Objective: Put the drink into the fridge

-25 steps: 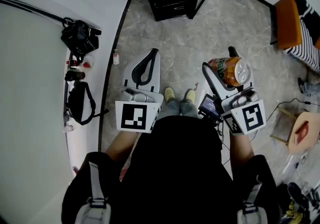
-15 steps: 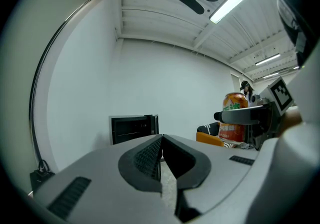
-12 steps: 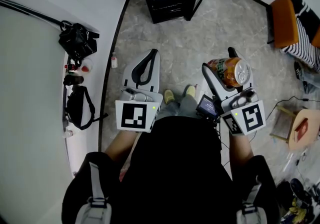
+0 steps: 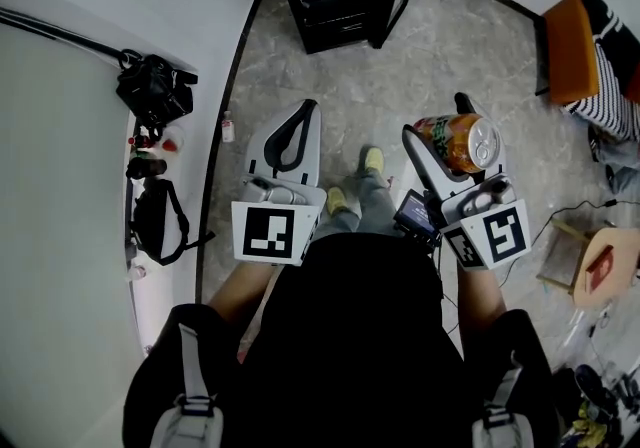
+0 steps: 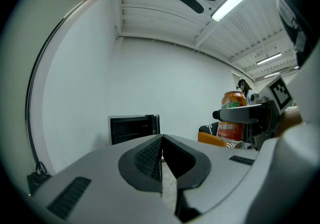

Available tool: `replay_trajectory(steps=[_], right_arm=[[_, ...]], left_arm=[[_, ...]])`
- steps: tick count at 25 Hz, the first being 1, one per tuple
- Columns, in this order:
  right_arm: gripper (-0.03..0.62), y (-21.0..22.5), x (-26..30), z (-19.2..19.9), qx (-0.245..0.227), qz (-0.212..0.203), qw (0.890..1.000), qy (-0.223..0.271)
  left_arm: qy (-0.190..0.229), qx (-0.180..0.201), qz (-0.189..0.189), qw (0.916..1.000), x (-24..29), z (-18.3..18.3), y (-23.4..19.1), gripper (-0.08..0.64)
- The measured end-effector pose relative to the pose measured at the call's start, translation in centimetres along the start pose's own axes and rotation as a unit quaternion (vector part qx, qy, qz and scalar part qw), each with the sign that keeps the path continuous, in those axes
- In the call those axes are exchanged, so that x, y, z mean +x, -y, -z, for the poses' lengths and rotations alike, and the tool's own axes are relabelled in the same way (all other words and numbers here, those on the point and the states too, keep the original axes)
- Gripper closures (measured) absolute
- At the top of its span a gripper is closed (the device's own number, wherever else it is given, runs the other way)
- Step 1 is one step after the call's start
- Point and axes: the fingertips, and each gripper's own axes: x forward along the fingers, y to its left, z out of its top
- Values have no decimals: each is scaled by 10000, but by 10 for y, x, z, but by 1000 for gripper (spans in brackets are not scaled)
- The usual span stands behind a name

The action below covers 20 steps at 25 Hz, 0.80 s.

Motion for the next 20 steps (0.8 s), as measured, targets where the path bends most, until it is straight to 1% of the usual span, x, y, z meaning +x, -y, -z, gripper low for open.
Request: replay_trajectory(steps=[6,11,17,20], right_arm=[[236,16,28,2,-15,-131,9999,19],[236,56,64,-2,40,-260,9996,-35],[236,90,91,-2,-19,-265,9995,-144],[236,108,99,-7,119,-384,9992,2]], left_arm=[[57,17,-100,9999,24,-3,-15,549],[-35,53,-214,9998,72,-9,-26,549],[-83,94,-264,9996,110,-16,-35,549],[-91,157,-288,9994,133,-17,-32,549]])
